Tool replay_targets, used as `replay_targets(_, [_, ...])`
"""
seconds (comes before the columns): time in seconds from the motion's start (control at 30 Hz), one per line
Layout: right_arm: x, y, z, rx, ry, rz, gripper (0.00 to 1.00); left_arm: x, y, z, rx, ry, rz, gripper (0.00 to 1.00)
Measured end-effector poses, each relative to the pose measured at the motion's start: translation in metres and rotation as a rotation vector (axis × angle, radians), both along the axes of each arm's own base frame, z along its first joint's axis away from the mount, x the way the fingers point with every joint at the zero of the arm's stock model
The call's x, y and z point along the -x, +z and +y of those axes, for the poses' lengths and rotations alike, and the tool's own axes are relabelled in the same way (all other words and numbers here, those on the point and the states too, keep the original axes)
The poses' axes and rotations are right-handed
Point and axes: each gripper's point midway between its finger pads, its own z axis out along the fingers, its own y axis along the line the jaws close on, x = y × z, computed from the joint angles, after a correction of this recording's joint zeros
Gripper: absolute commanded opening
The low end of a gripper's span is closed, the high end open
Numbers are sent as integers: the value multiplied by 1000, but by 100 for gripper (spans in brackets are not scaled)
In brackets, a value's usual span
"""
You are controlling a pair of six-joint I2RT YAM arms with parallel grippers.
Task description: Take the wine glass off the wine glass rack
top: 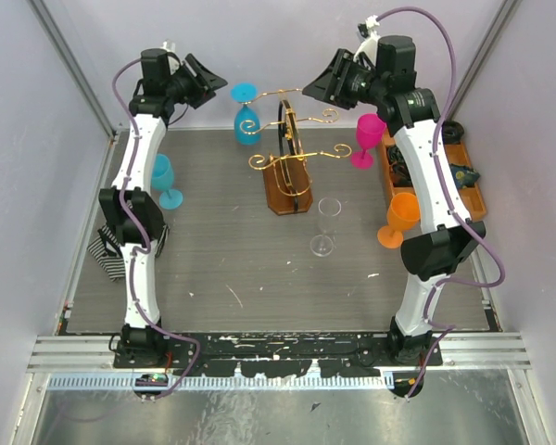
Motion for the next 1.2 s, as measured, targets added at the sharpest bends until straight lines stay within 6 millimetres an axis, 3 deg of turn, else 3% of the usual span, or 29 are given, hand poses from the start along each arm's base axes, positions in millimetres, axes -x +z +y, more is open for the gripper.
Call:
replay_targets(0.17, [-2,-4,0,0,-2,10,49,4,-2,-12,9,-36,4,63])
replay_targets(0.47, [-2,-4,0,0,-3,9,49,7,-12,-33,16,-86,15,52])
replay_targets(0.67, [-3,-4,0,0,-4,9,49,6,-28,-39,-5,-102,36,46])
replay_targets(0.87, [-3,-4,-2,0,-6,9,49,8,-31,-41,-15,-110,40,42])
replay_targets(1.2, [-4,-11,-2,5,-8,27,49,5,-21,-41,-1,-99,20,10])
